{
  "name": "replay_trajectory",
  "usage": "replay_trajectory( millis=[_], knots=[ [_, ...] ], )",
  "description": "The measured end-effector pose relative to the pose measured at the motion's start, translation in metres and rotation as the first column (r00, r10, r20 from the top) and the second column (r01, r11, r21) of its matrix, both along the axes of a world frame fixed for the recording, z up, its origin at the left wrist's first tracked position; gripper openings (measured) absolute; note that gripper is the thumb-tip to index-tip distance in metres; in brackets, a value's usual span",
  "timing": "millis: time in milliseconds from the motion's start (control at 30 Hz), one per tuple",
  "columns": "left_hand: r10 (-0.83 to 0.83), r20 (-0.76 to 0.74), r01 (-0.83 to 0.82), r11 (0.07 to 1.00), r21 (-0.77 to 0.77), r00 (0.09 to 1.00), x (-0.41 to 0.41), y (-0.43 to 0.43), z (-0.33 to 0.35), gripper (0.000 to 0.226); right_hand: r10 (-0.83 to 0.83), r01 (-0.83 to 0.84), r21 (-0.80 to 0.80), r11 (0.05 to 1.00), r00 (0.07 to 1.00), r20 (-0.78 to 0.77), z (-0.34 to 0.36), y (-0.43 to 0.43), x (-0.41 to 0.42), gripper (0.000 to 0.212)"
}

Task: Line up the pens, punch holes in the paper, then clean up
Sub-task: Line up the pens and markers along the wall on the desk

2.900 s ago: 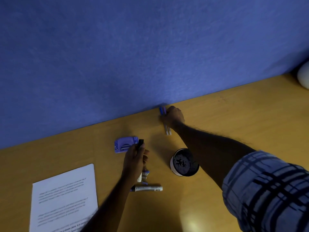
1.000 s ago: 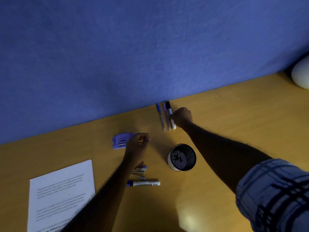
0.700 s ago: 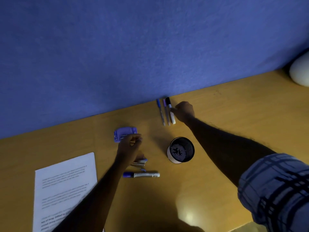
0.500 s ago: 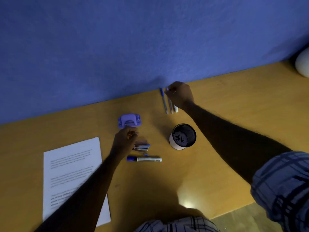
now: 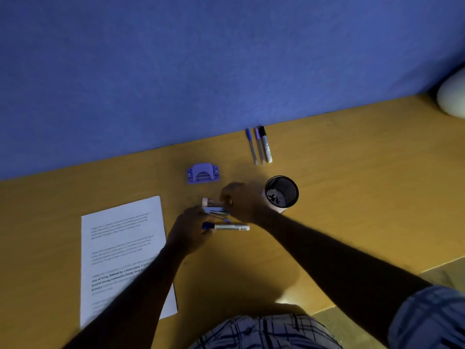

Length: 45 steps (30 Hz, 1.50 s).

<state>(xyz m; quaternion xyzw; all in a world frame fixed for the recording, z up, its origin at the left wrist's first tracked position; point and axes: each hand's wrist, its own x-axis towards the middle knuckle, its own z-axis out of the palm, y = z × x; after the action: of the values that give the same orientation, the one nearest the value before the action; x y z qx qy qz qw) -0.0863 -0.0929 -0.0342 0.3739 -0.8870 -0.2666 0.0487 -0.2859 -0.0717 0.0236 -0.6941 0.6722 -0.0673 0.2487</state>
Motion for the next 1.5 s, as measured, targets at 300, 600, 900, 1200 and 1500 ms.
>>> replay_trajectory(
  millis=[300,600,900,1200,1500],
  knots=[
    [0.019,0.042,-0.019,1.000,-0.004,0.999,0.001,0.002,-0.006,0.035,0.046,-0.027,0.149,0.988,0.991,-0.122,-0.040,0.051,0.022,0.038],
    [-0.168,-0.021,0.164,0.979,-0.124,0.986,0.008,-0.005,0.004,0.024,0.062,-0.057,0.045,0.997,0.991,-0.115,-0.033,0.046,0.025,0.033],
    [-0.250,-0.108,0.211,0.935,-0.286,0.962,-0.013,-0.049,0.041,0.024,-0.142,0.144,-0.030,0.989,0.988,0.066,0.002,0.010,0.001,0.026],
    [0.033,-0.391,-0.060,0.997,-0.056,0.920,-0.064,-0.095,0.064,0.055,-0.277,0.310,-0.146,0.940,0.939,0.204,0.033,-0.037,-0.054,0.025],
    [0.050,-0.301,-0.039,0.998,0.042,0.952,-0.107,-0.097,0.044,0.053,-0.625,0.638,-0.036,0.769,0.763,0.165,0.008,-0.080,-0.142,0.032]
  ],
)
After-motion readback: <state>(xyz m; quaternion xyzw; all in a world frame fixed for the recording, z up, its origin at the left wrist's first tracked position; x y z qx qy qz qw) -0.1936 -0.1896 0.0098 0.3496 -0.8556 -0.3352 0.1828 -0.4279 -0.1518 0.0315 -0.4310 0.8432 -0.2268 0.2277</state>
